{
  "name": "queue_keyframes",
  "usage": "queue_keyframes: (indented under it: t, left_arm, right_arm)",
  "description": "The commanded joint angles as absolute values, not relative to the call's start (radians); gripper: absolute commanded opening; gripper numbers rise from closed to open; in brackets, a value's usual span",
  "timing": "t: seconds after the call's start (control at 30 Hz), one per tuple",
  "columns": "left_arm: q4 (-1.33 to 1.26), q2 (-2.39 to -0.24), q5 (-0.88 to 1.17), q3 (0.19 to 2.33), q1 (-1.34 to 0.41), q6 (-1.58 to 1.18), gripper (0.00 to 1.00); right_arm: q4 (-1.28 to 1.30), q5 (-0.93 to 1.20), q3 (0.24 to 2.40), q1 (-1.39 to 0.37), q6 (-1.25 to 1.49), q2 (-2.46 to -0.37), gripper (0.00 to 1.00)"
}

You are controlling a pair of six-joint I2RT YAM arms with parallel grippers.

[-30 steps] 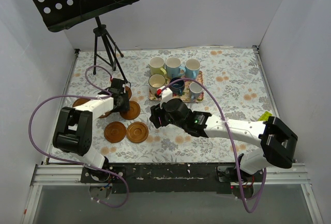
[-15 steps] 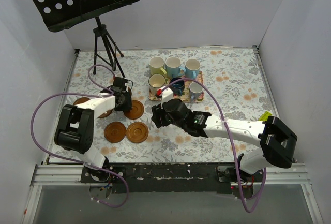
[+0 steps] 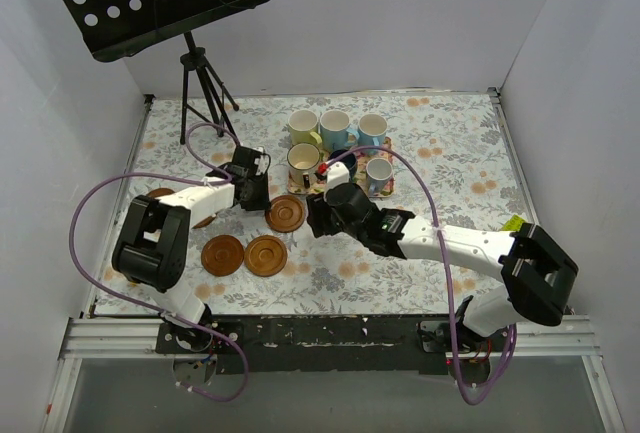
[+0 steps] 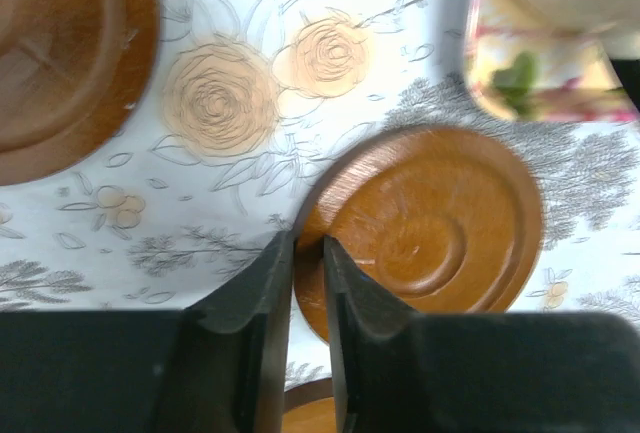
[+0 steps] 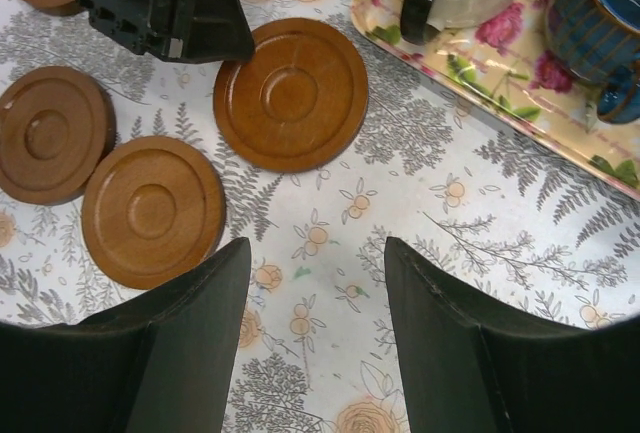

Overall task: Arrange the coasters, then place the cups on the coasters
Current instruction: Move the coaster to the center of the board.

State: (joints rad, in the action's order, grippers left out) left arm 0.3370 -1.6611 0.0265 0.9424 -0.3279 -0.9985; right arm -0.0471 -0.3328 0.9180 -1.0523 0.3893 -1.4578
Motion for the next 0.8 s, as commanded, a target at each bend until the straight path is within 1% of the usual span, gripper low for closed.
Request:
queue_keyframes:
  t: [0.0,0.27,0.5,0.77]
  left_arm:
    - [0.333,-1.669,0.097,0.945,-0.374,-1.017,0.11]
    - [0.33,-1.686,0.124,0.943,-0.439,-1.029,0.1]
    - [0.33,-1.678,0.133,0.925,-0.508,-1.037,0.1]
    - [0.313,-1.661,0.158,0.93,-0.56,-1.043,0.12]
  right_arm:
    - [-0.041,-0.342,0.897,-1.032,0.41,-1.411,0.64]
    - [-0.04,-0.334,0.876,-1.003,0.419,-1.417,0.64]
    - [-0.051,-0.307,0.871,-0.947,0.407,-1.474,0.65]
    - [-0.067,-0.285,0.841,-0.933,0.403,-1.54,0.67]
